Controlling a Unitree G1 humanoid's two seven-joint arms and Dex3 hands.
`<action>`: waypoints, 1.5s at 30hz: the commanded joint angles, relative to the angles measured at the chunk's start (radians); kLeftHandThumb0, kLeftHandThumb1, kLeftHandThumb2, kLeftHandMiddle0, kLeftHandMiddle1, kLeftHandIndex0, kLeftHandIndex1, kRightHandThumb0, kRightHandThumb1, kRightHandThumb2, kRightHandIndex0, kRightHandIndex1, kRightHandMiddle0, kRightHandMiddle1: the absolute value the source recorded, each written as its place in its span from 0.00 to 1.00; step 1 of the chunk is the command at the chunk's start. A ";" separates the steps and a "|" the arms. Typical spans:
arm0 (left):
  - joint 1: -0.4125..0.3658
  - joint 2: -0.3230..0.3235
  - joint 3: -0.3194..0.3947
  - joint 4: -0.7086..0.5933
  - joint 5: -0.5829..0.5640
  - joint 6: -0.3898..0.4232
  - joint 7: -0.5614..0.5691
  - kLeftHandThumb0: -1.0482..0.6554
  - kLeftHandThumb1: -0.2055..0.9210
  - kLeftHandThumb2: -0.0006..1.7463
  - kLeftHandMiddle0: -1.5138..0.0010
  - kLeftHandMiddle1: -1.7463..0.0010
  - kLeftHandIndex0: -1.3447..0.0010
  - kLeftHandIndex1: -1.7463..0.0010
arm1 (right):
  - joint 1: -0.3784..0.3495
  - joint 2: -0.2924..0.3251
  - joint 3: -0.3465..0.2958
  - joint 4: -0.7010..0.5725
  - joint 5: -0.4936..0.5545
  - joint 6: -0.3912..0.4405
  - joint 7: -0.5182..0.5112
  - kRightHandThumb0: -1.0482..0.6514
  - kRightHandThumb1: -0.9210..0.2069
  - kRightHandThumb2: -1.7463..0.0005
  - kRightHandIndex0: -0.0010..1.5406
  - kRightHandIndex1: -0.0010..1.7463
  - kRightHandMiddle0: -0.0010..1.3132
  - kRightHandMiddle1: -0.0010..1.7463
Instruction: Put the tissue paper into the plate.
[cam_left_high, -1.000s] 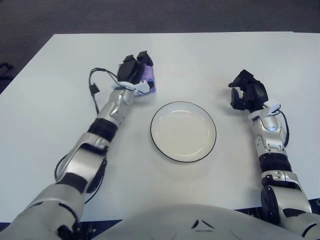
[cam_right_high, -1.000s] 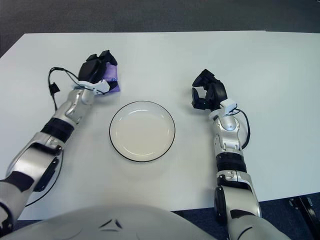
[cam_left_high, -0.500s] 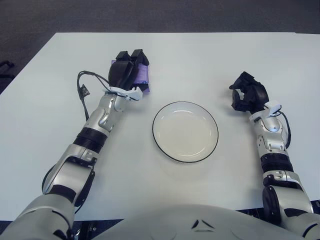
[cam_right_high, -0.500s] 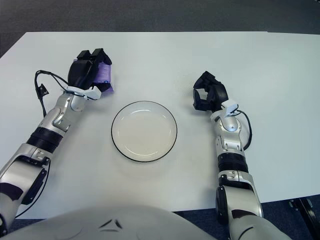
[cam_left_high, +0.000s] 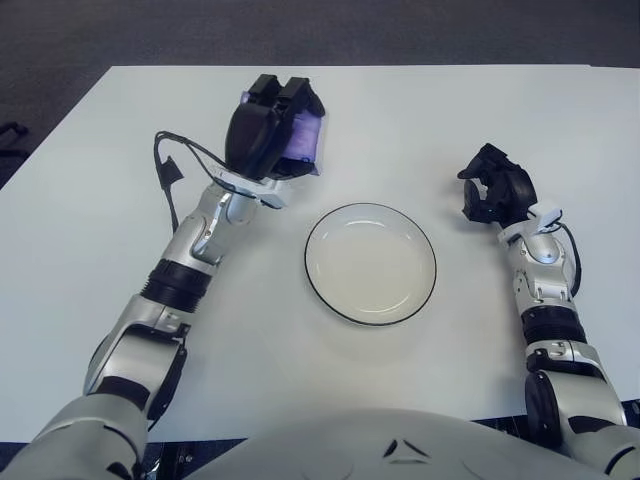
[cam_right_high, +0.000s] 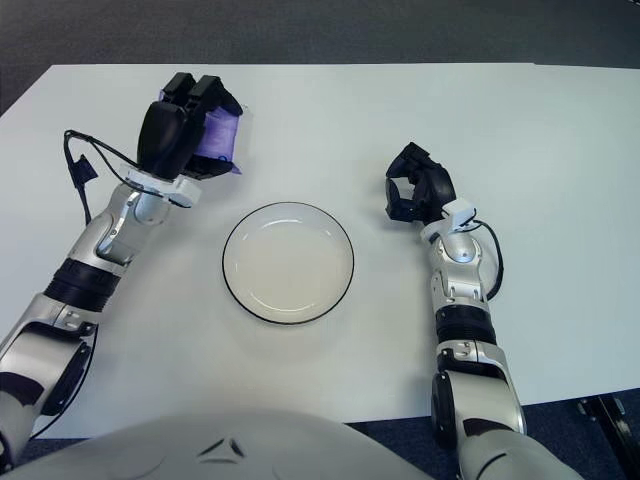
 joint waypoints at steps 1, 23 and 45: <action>0.012 0.014 0.006 -0.040 -0.004 -0.055 -0.018 0.61 0.15 0.97 0.41 0.05 0.52 0.00 | 0.142 0.082 0.007 0.094 0.015 -0.001 0.001 0.35 0.46 0.30 0.83 1.00 0.42 1.00; 0.065 0.006 -0.032 -0.212 -0.349 -0.228 -0.416 0.62 0.20 0.94 0.44 0.03 0.54 0.00 | 0.128 0.089 0.003 0.113 0.019 -0.003 -0.002 0.35 0.46 0.30 0.83 1.00 0.42 1.00; -0.027 -0.089 -0.134 -0.216 -0.468 -0.237 -0.745 0.62 0.23 0.93 0.47 0.01 0.57 0.00 | 0.115 0.072 0.032 0.104 -0.043 0.074 -0.102 0.34 0.52 0.26 0.80 1.00 0.46 1.00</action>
